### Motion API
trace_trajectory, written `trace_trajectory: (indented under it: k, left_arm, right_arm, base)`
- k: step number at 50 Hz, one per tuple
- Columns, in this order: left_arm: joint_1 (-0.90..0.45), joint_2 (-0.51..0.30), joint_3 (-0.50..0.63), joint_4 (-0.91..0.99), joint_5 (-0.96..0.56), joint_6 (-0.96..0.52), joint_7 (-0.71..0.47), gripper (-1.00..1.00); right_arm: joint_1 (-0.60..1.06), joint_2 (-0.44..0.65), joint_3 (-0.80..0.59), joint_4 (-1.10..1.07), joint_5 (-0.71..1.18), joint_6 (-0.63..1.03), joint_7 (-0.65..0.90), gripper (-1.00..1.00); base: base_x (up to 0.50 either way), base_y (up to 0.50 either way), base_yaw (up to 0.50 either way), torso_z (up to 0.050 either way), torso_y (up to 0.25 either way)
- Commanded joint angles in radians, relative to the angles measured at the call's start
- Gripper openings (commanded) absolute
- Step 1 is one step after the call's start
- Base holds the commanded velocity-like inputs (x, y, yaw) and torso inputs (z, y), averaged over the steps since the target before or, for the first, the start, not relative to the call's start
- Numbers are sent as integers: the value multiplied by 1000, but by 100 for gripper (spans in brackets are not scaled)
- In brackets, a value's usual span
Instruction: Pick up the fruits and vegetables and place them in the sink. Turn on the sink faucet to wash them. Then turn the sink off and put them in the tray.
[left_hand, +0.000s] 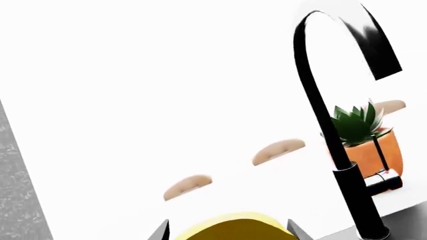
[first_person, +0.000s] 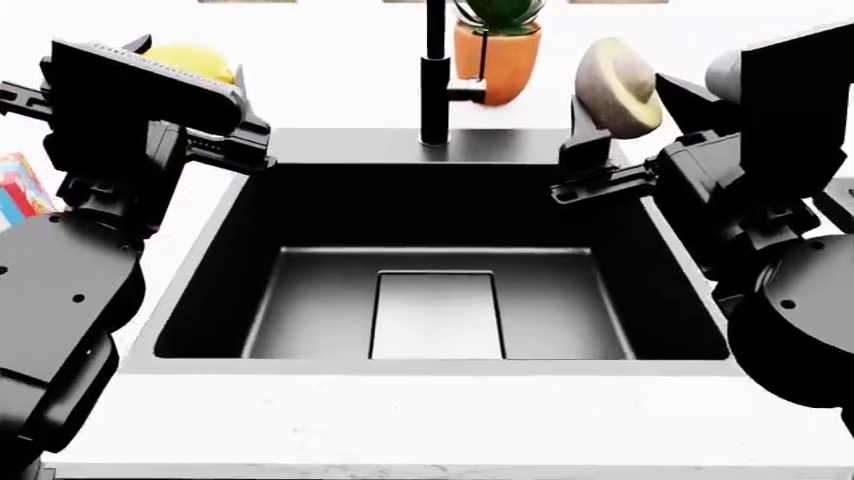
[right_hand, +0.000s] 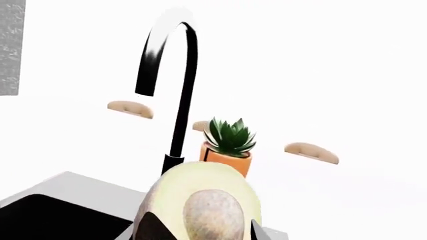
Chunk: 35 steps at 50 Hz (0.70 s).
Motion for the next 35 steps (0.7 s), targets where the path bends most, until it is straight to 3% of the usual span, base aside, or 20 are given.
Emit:
trace_trajectory:
  k: [1, 13, 35]
  left_arm:
    - [-161, 44, 45, -125, -10, -65, 27, -100]
    - [-277, 107, 88, -238, 16, -89, 26, -100]
    - [-294, 133, 76, -314, 37, -78, -18, -100]
  right_arm:
    - [194, -57, -54, 138, -31, 102, -39, -100]
    - [270, -58, -73, 285, -118, 102, -67, -100]
    - [263, -74, -108, 325, -159, 86, -77, -100]
  base:
    - [472, 248, 0, 0, 0]
    - [500, 32, 0, 0, 1]
    - [500, -4, 0, 0, 1]
